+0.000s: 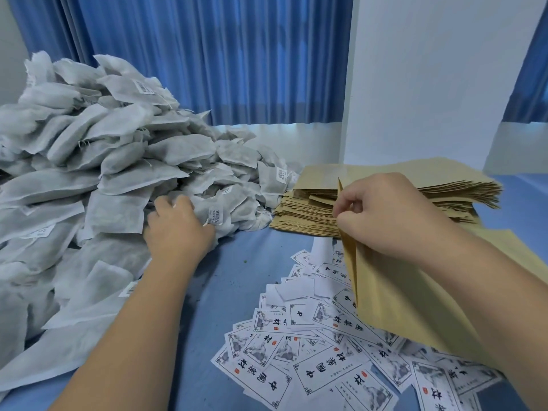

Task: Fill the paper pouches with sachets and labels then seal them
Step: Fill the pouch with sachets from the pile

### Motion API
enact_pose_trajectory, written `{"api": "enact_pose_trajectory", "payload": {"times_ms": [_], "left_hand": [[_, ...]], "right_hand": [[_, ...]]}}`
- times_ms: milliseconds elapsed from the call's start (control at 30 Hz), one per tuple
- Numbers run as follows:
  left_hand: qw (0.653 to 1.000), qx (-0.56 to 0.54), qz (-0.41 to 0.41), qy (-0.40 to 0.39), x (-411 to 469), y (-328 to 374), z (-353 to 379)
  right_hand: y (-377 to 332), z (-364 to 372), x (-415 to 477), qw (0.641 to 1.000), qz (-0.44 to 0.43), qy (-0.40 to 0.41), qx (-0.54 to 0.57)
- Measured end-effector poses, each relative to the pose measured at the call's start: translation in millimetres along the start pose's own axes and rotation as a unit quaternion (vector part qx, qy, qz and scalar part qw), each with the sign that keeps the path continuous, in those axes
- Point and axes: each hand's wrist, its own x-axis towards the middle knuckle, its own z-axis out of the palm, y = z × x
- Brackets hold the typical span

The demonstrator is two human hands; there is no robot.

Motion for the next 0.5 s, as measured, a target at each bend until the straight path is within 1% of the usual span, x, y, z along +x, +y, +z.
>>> {"api": "enact_pose_trajectory", "payload": {"times_ms": [67, 200, 333, 400, 500], "left_hand": [[1.0, 0.009, 0.015, -0.022, 3, -2, 0], [0.993, 0.01, 0.05, -0.104, 15, -12, 4], [0.983, 0.061, 0.08, -0.153, 22, -19, 5], [0.983, 0.079, 0.077, -0.144, 18, -14, 3], [0.982, 0.151, 0.094, -0.058, 11, -5, -3]], "right_hand": [[0, 0, 0, 1.0, 0.0, -0.007, 0.0], [1, 2, 1, 1.0, -0.003, -0.026, -0.009], [3, 2, 1, 0.999, -0.005, -0.032, -0.01], [3, 2, 1, 0.999, -0.01, -0.035, -0.014], [3, 2, 2, 0.999, -0.016, -0.039, -0.017]]}}
